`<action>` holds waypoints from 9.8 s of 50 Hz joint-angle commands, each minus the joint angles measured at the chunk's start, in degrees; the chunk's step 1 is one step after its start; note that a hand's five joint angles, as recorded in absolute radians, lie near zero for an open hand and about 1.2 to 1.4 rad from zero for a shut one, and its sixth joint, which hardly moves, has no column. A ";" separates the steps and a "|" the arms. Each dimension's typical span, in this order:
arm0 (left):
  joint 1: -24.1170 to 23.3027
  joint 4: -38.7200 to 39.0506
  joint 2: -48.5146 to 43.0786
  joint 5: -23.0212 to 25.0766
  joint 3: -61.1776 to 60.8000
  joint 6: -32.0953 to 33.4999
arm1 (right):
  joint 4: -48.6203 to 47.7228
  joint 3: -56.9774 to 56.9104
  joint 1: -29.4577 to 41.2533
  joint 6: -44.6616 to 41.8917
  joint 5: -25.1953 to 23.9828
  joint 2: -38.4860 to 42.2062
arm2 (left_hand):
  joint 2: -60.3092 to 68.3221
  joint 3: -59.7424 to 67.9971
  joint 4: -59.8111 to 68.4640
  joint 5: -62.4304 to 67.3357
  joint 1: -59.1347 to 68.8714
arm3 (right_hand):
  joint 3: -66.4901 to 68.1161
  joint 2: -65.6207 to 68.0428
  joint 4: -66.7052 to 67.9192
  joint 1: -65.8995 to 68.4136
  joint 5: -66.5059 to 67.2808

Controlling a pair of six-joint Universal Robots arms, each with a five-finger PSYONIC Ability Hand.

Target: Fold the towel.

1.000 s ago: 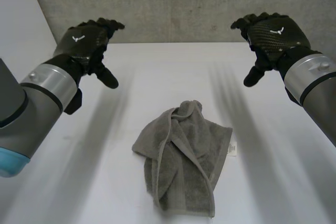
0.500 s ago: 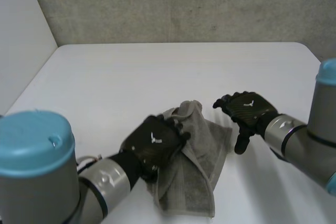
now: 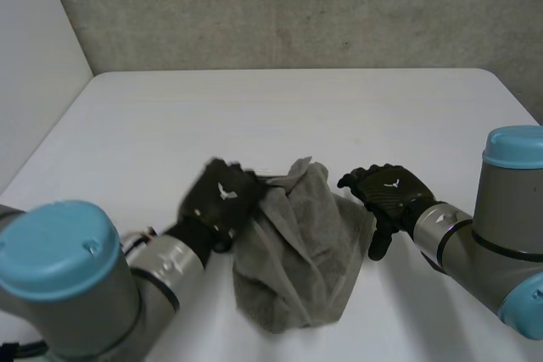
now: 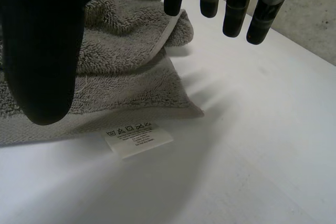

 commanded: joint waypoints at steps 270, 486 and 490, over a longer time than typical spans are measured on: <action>7.36 -40.55 -6.78 -0.30 54.20 -19.32 | 4.10 -15.77 -6.42 -14.92 6.50 -13.94 | 10.84 11.21 10.88 12.49 13.95 | 70.44 70.42 70.02 69.68 68.53; 18.01 -4.59 17.65 -1.53 -11.84 12.44 | 9.46 -0.38 -18.03 -17.02 -2.11 -17.79 | 10.84 11.21 10.88 12.49 13.95 | 70.44 70.42 70.02 69.68 68.53; 18.27 -11.52 23.38 -0.83 -7.81 12.36 | 14.85 -5.50 -18.02 -17.55 -1.94 -19.83 | 10.84 11.21 10.88 12.49 13.95 | 70.44 70.42 70.02 69.68 68.53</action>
